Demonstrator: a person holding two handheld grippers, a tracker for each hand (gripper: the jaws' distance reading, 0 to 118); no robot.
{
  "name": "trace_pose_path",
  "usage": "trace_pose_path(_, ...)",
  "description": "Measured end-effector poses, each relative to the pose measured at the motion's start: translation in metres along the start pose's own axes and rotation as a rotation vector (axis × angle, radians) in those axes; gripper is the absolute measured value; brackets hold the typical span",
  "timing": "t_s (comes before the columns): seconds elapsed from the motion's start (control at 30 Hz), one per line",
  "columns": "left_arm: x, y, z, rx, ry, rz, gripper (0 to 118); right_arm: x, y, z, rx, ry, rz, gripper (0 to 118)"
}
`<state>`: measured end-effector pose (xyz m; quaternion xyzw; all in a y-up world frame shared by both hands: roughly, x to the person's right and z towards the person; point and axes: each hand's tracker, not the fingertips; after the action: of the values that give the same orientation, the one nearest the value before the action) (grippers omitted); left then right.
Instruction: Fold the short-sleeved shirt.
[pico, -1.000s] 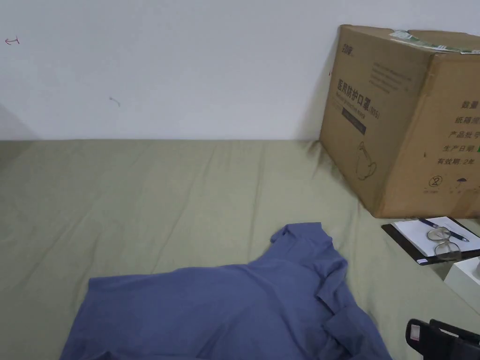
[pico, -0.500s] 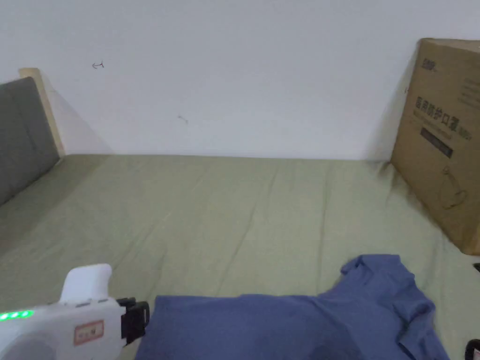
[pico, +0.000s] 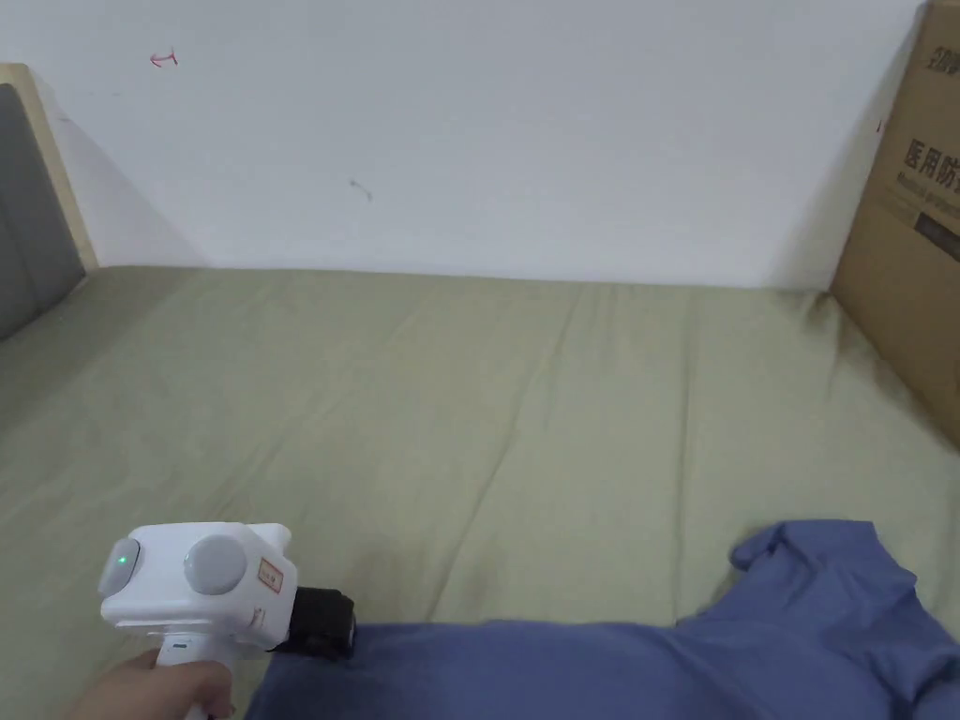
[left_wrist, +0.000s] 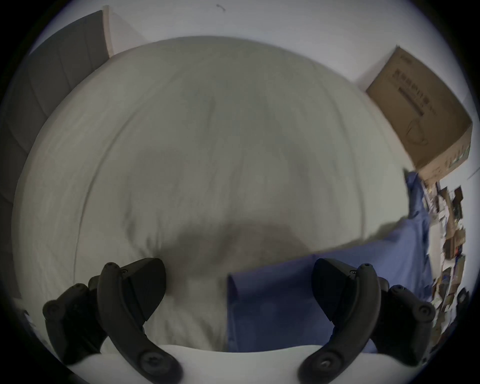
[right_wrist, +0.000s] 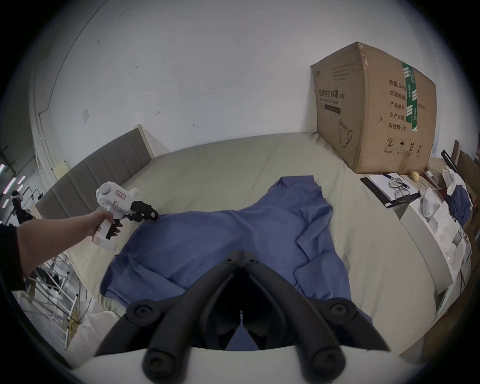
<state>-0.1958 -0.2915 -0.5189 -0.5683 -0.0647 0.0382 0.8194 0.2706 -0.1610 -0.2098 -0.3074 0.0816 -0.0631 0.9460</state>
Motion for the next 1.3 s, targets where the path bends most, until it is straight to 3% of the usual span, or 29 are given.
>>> trace_pose_path(0.1, 0.015, 0.0, 0.008, 0.022, 0.055, -0.059, 112, 0.003, -0.006, -0.007, -0.033, 0.0, -0.015, 0)
trace_pose_path(0.13, 0.019, -0.002, 0.014, 0.049, 0.073, -0.057, 105, 0.003, -0.009, -0.008, -0.042, 0.002, -0.027, 0)
trace_pose_path(0.23, 0.024, -0.014, 0.029, 0.108, 0.079, -0.079, 56, 0.009, -0.012, -0.011, -0.051, 0.007, -0.066, 0)
trace_pose_path(0.3, 0.027, -0.019, 0.035, 0.13, 0.071, -0.128, 8, 0.014, -0.006, -0.013, -0.042, 0.018, -0.087, 0)
trace_pose_path(0.4, 0.024, -0.024, 0.047, 0.155, 0.015, -0.113, 3, 0.033, 0.025, -0.017, 0.076, 0.043, -0.118, 0)
trace_pose_path(0.47, 0.025, -0.03, 0.06, 0.226, -0.025, -0.123, 3, 0.063, 0.06, -0.034, 0.14, 0.049, -0.192, 0)
trace_pose_path(0.57, 0.03, -0.035, 0.082, 0.289, -0.048, -0.145, 3, 0.105, 0.118, -0.09, 0.035, 0.0, -0.234, 0)
trace_pose_path(0.67, 0.039, -0.05, 0.101, 0.288, -0.07, -0.146, 3, 0.149, 0.155, -0.17, -0.219, -0.005, -0.256, 5)
trace_pose_path(0.7, 0.038, -0.052, 0.104, 0.287, -0.078, -0.136, 3, 0.159, 0.16, -0.192, -0.244, -0.062, -0.251, 27)
trace_pose_path(0.73, 0.036, -0.05, 0.103, 0.284, -0.091, -0.119, 3, 0.166, 0.164, -0.211, -0.266, -0.105, -0.232, 65)
trace_pose_path(0.77, 0.035, -0.052, 0.103, 0.277, -0.105, -0.098, 3, 0.174, 0.164, -0.231, -0.306, -0.113, -0.229, 118)
trace_pose_path(0.83, 0.032, -0.054, 0.105, 0.277, -0.104, -0.084, 3, 0.182, 0.155, -0.264, -0.416, -0.193, -0.235, 106)
trace_pose_path(0.87, 0.031, -0.052, 0.101, 0.277, -0.106, -0.078, 3, 0.188, 0.15, -0.281, -0.389, -0.245, -0.242, 106)
trace_pose_path(1.03, 0.028, -0.052, 0.09, 0.253, -0.091, -0.063, 3, 0.194, 0.13, -0.319, -0.496, -0.23, -0.318, 103)
trace_pose_path(1.07, 0.027, -0.053, 0.088, 0.245, -0.089, -0.059, 3, 0.194, 0.126, -0.322, -0.504, -0.226, -0.314, 95)
trace_pose_path(1.13, 0.025, -0.052, 0.081, 0.226, -0.082, -0.055, 3, 0.185, 0.128, -0.323, -0.527, -0.327, -0.193, 70)
trace_pose_path(1.2, 0.024, -0.053, 0.081, 0.216, -0.085, -0.051, 3, 0.181, 0.13, -0.311, -0.504, -0.294, -0.161, 46)
trace_pose_path(1.23, 0.024, -0.055, 0.082, 0.21, -0.085, -0.049, 3, 0.176, 0.134, -0.306, -0.49, -0.295, -0.133, 18)
trace_pose_path(1.27, 0.025, -0.055, 0.082, 0.208, -0.084, -0.046, 3, 0.175, 0.136, -0.296, -0.474, -0.249, -0.144, 1)
trace_pose_path(1.3, 0.026, -0.057, 0.084, 0.206, -0.083, -0.042, 3, 0.173, 0.138, -0.284, -0.434, -0.247, -0.148, 1)
